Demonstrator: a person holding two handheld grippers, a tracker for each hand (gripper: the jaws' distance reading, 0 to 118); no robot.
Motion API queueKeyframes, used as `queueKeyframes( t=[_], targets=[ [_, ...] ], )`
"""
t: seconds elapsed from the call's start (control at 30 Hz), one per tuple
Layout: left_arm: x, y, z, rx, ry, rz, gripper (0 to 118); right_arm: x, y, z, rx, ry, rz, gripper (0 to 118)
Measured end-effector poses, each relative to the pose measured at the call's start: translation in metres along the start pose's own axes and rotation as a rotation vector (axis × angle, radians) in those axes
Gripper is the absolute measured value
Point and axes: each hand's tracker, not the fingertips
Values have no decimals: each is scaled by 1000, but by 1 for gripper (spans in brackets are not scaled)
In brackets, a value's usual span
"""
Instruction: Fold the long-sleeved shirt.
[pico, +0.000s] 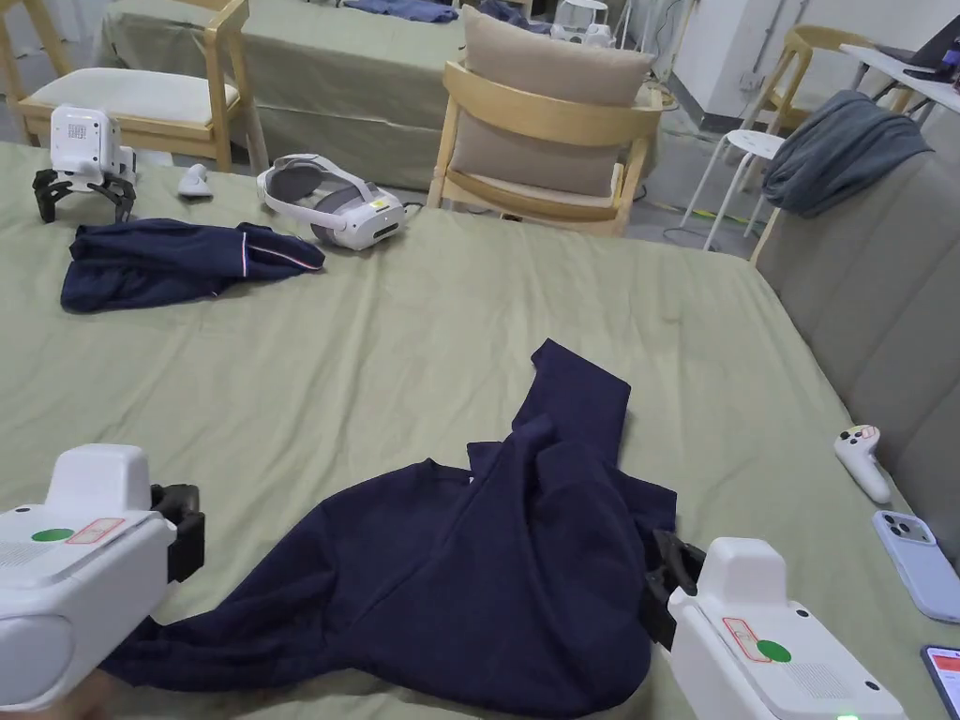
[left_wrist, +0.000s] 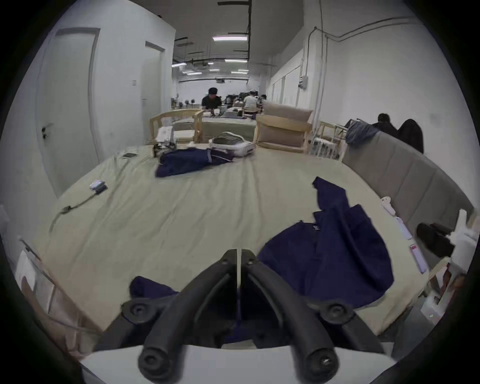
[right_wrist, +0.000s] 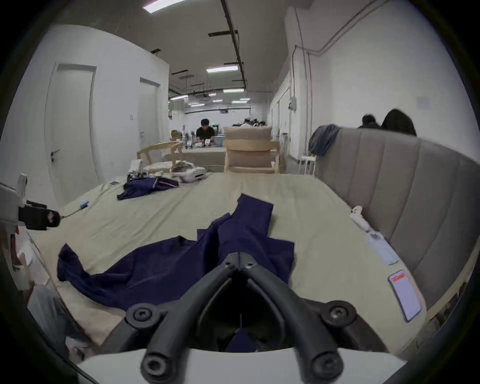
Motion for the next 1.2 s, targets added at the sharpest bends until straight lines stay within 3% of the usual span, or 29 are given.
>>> queueKeyframes(
  t=[0.1,0.17,0.2,0.23,0.3,0.43,0.53,0.6,0.7,0.77,0.8,0.83,0.9,0.93,0.97,1.0,1.03,1.07,1.1,1.2],
  targets=[
    [23,1,0,0,26,-53,7,-3,0,6,26,-48,46,0],
    [14,9,-23,-18,-36,-33,8,-1,1,5,17,-29,13,0],
    [15,13,-33,-38,-59,-5,14,-1,1,4,17,-31,10,0],
    [17,15,-45,-53,-61,-24,40,1,4,0,8,-30,3,0],
    [26,16,-84,-151,-76,-82,104,3,7,-4,6,-27,5,0],
    [33,13,-155,-292,-104,-103,109,22,-3,-27,-14,-28,-11,0],
    [34,7,-208,-373,-118,-113,107,30,-7,-38,-34,-36,-20,0],
    [34,2,-234,-411,-112,-127,100,39,-9,-46,-45,-41,-27,0],
    [32,-5,-258,-456,-69,-126,48,48,-11,-53,-68,-55,-32,0],
    [30,-10,-256,-428,-91,-151,46,56,-16,-61,-81,-58,-37,0],
    [31,-8,-247,-421,-94,-158,38,61,-18,-66,-92,-63,-40,0],
    [30,-7,-242,-399,-89,-167,18,67,-19,-71,-100,-62,-43,0],
    [30,-7,-233,-384,-97,-171,8,76,-18,-83,-132,-65,-68,2],
    [24,-10,-242,-374,-93,-174,8,81,-16,-90,-162,-59,-86,23],
    [25,-11,-243,-395,-117,-161,8,86,-14,-99,-180,-57,-94,59],
    [25,-11,-244,-395,-111,-184,8,94,-11,-111,-193,-53,-106,83],
    [24,-12,-248,-398,-105,-178,8,97,-3,-121,-226,-72,-107,94],
    [30,-18,-248,-412,-100,-171,8,103,1,-136,-256,-79,-122,94],
    [31,-20,-250,-417,-98,-169,8,110,5,-151,-267,-119,-116,118],
    [28,-20,-253,-416,-100,-150,8,139,18,-201,-288,-148,-150,116]
  ],
)
